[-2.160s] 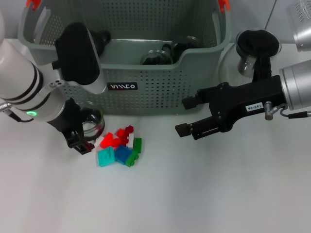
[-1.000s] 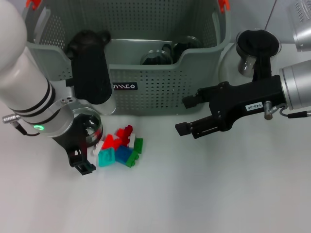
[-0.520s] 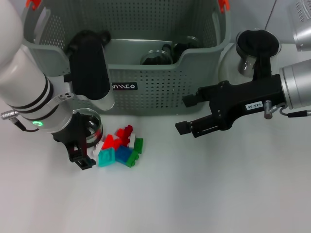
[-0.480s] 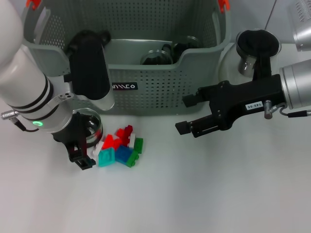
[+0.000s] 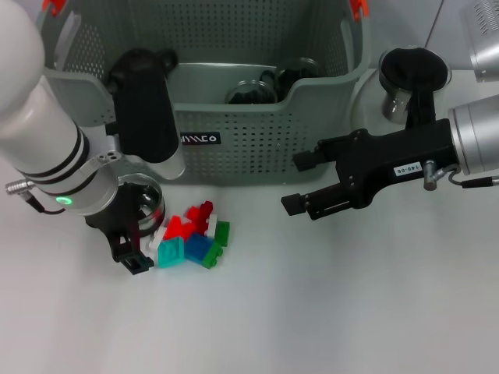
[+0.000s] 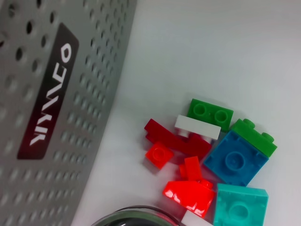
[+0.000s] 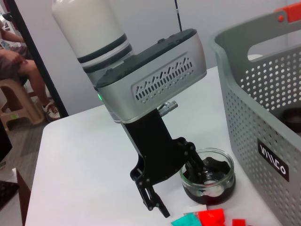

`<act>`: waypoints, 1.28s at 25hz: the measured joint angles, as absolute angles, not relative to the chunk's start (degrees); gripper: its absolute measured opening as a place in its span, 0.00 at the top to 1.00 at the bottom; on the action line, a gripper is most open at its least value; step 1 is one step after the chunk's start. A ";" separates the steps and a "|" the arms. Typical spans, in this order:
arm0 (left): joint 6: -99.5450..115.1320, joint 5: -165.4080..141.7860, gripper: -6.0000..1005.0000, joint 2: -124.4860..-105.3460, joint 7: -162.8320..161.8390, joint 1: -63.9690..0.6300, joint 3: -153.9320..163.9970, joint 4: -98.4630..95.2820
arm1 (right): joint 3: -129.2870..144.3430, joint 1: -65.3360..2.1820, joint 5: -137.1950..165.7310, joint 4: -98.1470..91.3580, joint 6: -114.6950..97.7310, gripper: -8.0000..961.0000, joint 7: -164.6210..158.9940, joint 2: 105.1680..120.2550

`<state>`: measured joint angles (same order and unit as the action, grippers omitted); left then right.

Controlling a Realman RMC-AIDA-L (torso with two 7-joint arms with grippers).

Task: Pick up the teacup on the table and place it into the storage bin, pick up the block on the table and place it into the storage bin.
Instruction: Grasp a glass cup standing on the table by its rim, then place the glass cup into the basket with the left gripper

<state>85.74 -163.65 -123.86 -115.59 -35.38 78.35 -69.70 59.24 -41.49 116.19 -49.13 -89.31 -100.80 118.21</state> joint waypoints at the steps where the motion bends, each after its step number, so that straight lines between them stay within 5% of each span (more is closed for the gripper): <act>1: 85.79 -163.65 0.26 -123.85 -115.59 -35.37 78.42 -69.70 | 59.24 -41.49 116.19 -49.13 -89.27 0.08 -100.80 118.21; 7: 86.18 -163.65 0.27 -123.60 -115.82 -35.79 78.17 -69.70 | 59.24 -41.49 116.19 -49.13 -89.08 0.08 -100.81 118.21; 18: 85.76 -163.66 0.72 -123.50 -115.97 -35.87 78.04 -69.69 | 58.66 -41.49 116.19 -49.13 -89.01 0.08 -100.78 118.21; 21: 85.76 -163.71 0.94 -123.45 -115.95 -35.86 78.13 -69.69 | 58.63 -41.48 116.16 -49.13 -89.05 0.08 -100.77 118.21; 32: 88.75 -163.75 0.94 -123.30 -115.54 -35.90 77.96 -70.86 | 58.62 -41.65 116.10 -49.13 -89.25 0.08 -100.74 118.22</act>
<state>88.75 -163.75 -123.30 -115.54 -35.90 77.96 -70.86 58.62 -41.65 116.10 -49.13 -89.25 -100.74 118.22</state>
